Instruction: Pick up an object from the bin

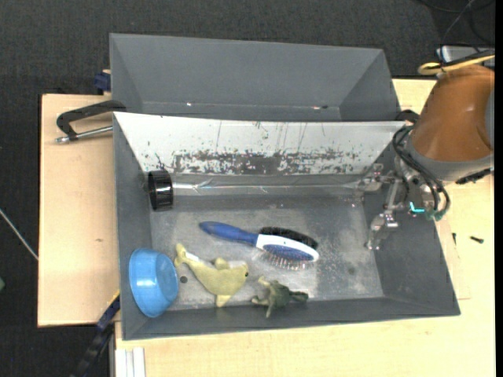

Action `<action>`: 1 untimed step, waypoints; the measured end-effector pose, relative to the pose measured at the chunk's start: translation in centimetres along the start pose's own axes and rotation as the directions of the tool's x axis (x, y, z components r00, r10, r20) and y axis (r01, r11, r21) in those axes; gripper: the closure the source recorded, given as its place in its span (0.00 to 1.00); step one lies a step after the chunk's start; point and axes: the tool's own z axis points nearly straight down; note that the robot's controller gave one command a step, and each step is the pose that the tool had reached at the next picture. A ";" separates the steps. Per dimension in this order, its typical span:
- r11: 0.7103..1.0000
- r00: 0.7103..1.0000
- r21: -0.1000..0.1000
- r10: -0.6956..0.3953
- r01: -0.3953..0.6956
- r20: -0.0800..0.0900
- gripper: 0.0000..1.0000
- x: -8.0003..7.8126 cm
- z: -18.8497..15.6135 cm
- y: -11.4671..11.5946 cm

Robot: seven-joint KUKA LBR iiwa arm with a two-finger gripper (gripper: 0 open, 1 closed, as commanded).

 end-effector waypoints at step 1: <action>0.993 0.993 -0.003 0.121 -0.121 0.003 0.00 2.2 2.9 6.0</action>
Offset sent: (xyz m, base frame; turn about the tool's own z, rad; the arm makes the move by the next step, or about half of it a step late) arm -0.0220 0.0563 -0.0277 0.1244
